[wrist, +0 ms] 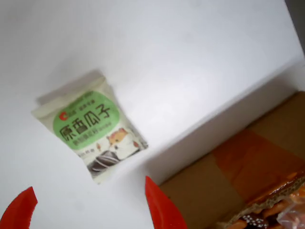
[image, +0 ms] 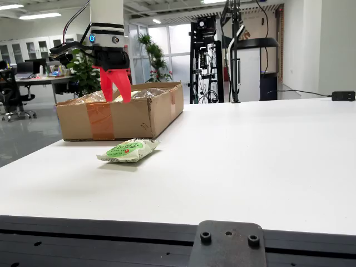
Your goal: Grasp a snack and put it in the bin.
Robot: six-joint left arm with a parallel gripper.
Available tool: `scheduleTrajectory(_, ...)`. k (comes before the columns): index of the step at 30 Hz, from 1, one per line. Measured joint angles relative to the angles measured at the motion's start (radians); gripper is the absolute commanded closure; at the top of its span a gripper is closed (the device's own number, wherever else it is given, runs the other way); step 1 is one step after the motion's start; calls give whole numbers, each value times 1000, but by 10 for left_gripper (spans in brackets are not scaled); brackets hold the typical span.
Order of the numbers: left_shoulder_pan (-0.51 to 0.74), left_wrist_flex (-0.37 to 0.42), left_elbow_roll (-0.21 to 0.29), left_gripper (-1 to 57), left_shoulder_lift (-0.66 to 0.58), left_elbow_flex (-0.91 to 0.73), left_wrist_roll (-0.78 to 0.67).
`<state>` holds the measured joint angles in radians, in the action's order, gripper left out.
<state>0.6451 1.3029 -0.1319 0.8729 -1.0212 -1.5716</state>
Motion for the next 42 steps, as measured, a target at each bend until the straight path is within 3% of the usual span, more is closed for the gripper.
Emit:
scheduleTrajectory(18, 27, -1, -14, 126, 174, 165, 1)
scheduleTrajectory(31, 90, -8, -76, 145, 148, 91, 1)
scheduleTrajectory(42, 113, -12, -77, 127, 132, 62, 1)
